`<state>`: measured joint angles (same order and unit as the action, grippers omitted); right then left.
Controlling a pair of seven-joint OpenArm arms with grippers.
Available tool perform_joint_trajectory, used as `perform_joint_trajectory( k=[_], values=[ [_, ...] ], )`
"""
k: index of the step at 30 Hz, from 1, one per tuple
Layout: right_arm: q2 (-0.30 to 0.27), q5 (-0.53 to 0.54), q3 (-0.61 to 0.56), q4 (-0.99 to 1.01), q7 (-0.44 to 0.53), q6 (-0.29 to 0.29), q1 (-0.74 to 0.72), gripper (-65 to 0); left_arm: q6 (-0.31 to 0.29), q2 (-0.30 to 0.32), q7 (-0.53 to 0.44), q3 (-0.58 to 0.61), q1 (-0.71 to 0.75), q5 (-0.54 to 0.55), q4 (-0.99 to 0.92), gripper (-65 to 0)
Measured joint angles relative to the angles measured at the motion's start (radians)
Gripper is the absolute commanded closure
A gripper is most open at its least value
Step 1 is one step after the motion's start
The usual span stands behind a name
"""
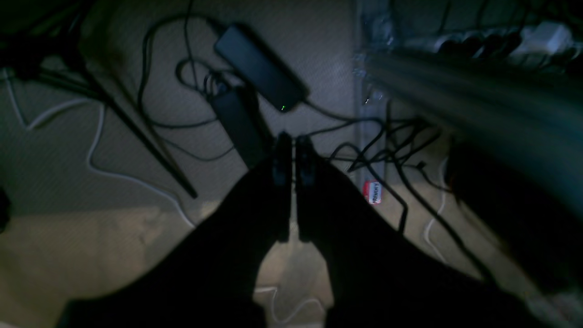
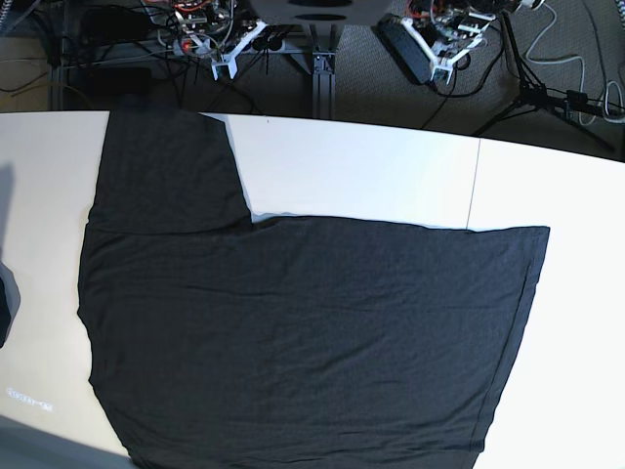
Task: Fold the T-shirt properly
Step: 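Move both grippers out toward the shirt's hem corners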
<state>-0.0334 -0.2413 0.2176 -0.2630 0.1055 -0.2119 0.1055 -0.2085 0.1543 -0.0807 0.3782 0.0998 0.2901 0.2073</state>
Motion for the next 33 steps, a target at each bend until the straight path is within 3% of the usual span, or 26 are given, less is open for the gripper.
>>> perform_joint_trajectory(
  k=[2,3,5,7,8,14,20,24,28,33],
  values=[
    [-0.020,0.000,0.000,-0.031,-0.005,-0.037,0.041,0.0,-0.124,0.032,-0.052,0.000,0.032,0.004,0.000,-1.3],
    [-0.034,0.003,0.000,-0.053,-0.005,-0.085,0.066,0.0,-0.193,0.050,-0.083,0.000,0.048,0.007,0.002,-1.3],
    [-0.064,0.088,0.000,-0.108,-0.009,-0.167,0.125,0.0,-0.326,0.087,-0.123,-0.022,0.081,0.024,0.022,-1.3],
    [-0.097,0.197,-0.011,-0.182,-0.008,-0.211,0.194,0.0,-0.445,0.122,-0.153,-0.076,0.117,0.060,0.064,-1.3],
    [-0.114,0.232,-0.020,-0.227,-0.008,-0.220,0.233,0.0,-0.461,0.136,-0.164,-0.111,0.139,0.076,0.093,-1.3],
    [-0.219,0.349,-0.125,-0.542,-0.012,-0.245,0.471,0.0,-0.465,0.221,-0.159,-0.307,0.271,0.087,0.285,-1.3],
    [-0.346,0.555,-0.149,-0.919,-0.069,-0.254,0.707,0.0,-0.467,0.298,-0.158,-0.356,0.394,0.087,0.531,-1.3],
    [-0.423,0.618,-0.095,-1.159,-0.078,-0.256,0.844,0.0,-0.470,0.343,-0.148,-0.407,0.475,0.095,0.695,-1.4],
    [-0.465,0.704,-0.004,-1.364,-0.092,-0.256,0.944,0.0,-0.473,0.375,-0.091,-0.484,0.529,0.168,0.853,-1.4],
    [-0.476,0.906,0.140,-1.528,-0.267,-0.256,0.980,0.0,-0.473,0.405,0.093,-0.643,0.573,0.225,1.074,-1.6]
  ],
)
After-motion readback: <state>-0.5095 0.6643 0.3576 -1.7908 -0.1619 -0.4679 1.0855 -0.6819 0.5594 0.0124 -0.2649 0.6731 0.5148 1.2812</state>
